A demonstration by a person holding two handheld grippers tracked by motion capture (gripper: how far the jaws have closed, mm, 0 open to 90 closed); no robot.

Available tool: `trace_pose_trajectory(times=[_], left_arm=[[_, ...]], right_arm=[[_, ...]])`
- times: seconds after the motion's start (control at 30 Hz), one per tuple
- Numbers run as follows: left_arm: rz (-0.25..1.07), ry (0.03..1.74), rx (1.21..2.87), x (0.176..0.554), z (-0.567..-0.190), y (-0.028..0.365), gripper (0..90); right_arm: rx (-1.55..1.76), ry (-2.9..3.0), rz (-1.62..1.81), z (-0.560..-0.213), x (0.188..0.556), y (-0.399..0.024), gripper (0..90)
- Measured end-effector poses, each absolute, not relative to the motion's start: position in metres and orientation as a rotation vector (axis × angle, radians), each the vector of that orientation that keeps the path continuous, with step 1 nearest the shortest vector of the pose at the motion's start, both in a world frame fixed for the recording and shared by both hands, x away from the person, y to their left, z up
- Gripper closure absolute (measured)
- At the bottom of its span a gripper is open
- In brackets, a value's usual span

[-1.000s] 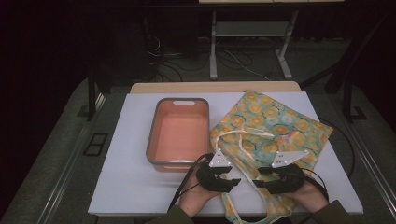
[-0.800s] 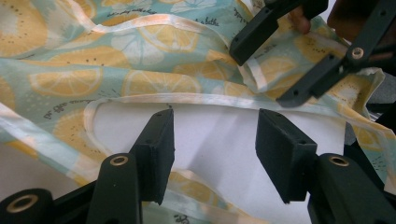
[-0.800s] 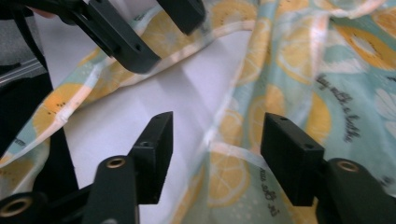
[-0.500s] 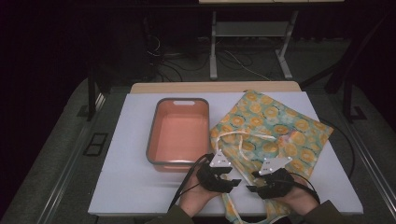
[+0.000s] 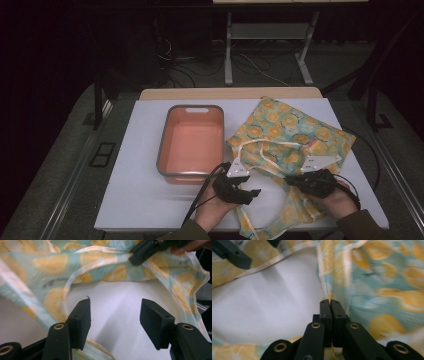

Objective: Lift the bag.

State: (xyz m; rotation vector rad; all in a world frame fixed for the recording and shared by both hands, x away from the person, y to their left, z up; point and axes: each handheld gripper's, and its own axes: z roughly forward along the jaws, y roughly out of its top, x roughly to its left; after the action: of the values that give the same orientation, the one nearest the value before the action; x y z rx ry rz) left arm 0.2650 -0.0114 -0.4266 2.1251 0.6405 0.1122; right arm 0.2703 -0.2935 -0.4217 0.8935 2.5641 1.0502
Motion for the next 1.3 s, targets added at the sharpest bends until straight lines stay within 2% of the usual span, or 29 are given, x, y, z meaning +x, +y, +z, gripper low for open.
trace_pose_trajectory(times=[0.4, 0.6, 0.83, 0.9, 1.0, 1.03, 1.13, 1.17, 1.2, 1.3], left_arm=[[0.211, 0.634, 2.093, 0.267, -0.41, -0.029, 34.2], [0.258, 0.685, 2.076, 0.268, -0.407, -0.025, 31.6], [0.213, 0.729, 2.111, 0.279, -0.42, -0.041, 33.4], [0.198, 0.757, 2.109, 0.285, -0.424, -0.045, 35.8], [0.177, 0.776, 2.104, 0.291, -0.428, -0.049, 47.0], [0.169, 0.77, 2.098, 0.291, -0.428, -0.05, 57.9], [0.149, 0.753, 2.072, 0.291, -0.423, -0.05, 80.3], [0.145, 0.745, 2.068, 0.29, -0.421, -0.049, 84.5], [0.135, 0.734, 2.06, 0.29, -0.416, -0.049, 88.0], [0.147, 0.724, 2.038, 0.29, -0.403, -0.043, 88.7]], right_arm=[[0.981, 2.507, 1.002, -0.422, 0.281, -0.33, 88.9], [1.034, 2.48, 1.002, -0.422, 0.285, -0.347, 88.9], [1.032, 2.473, 1.031, -0.421, 0.285, -0.35, 88.9], [1.024, 2.471, 1.04, -0.42, 0.285, -0.35, 88.9], [1.021, 2.469, 1.06, -0.42, 0.286, -0.351, 88.9], [1.018, 2.467, 1.067, -0.419, 0.286, -0.35, 88.9], [0.994, 2.46, 1.106, -0.417, 0.286, -0.349, 88.9], [0.985, 2.457, 1.112, -0.416, 0.286, -0.348, 89.0], [0.97, 2.457, 1.12, -0.415, 0.287, -0.347, 88.9], [0.951, 2.45, 1.135, -0.412, 0.289, -0.343, 88.9]])
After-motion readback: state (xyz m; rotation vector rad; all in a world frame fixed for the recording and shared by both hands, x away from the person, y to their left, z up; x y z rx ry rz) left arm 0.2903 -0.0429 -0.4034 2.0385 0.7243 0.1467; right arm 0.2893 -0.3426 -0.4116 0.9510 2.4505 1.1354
